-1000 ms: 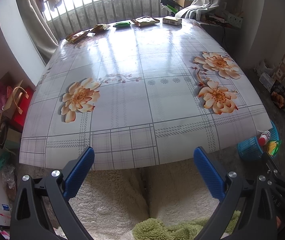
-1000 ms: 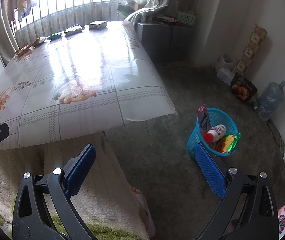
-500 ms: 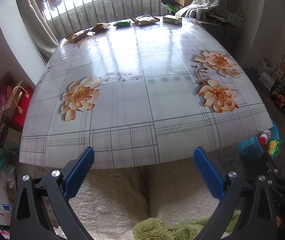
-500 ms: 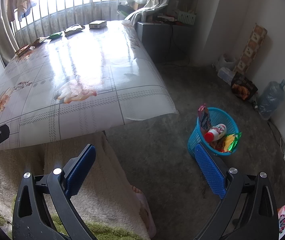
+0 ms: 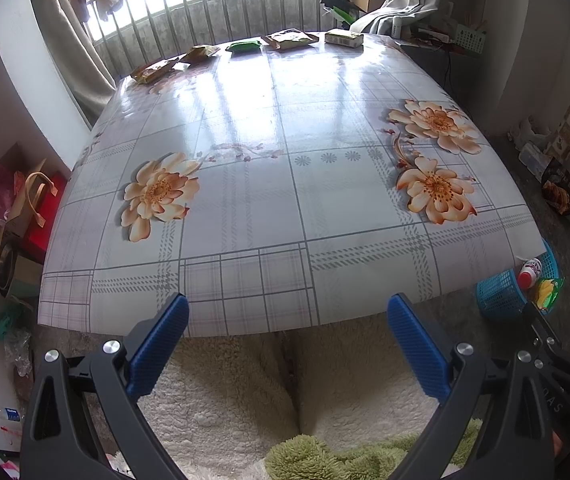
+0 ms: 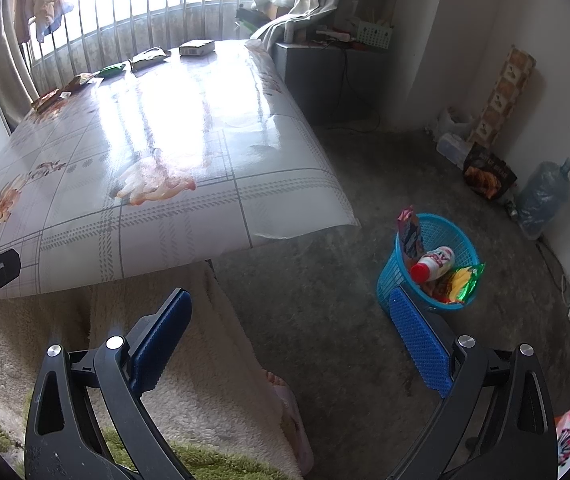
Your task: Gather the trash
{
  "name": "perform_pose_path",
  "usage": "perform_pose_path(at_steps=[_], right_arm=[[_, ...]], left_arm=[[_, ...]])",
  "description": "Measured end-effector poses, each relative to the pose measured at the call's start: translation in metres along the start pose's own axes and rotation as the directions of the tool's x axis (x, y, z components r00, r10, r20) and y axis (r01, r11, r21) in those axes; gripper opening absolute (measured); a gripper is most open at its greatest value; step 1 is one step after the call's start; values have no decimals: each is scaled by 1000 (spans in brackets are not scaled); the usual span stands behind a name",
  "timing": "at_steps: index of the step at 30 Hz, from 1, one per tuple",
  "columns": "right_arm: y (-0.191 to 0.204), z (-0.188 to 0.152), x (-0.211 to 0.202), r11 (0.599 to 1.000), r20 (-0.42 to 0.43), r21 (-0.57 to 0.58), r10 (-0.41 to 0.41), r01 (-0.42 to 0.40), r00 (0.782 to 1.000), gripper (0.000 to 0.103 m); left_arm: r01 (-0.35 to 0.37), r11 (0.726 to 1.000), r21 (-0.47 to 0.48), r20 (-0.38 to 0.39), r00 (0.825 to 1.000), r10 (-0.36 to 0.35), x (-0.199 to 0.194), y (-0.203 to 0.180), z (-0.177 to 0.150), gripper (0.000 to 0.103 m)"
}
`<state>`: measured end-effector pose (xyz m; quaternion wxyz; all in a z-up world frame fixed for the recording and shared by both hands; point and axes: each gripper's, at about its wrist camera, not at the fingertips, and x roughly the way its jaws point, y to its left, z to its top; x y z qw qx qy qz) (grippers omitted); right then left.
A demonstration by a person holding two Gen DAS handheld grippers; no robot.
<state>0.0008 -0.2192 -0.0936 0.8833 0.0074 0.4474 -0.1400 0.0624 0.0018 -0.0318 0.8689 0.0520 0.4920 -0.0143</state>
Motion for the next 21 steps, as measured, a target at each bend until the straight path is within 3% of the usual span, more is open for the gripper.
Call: perform_pose_path(at_steps=[21], right_arm=[[0,-1,1,1000,-10,5,4,-4,1000,95]], left_arm=[[1,1000,5,-5,1000,-1,2,-2,-4,97]])
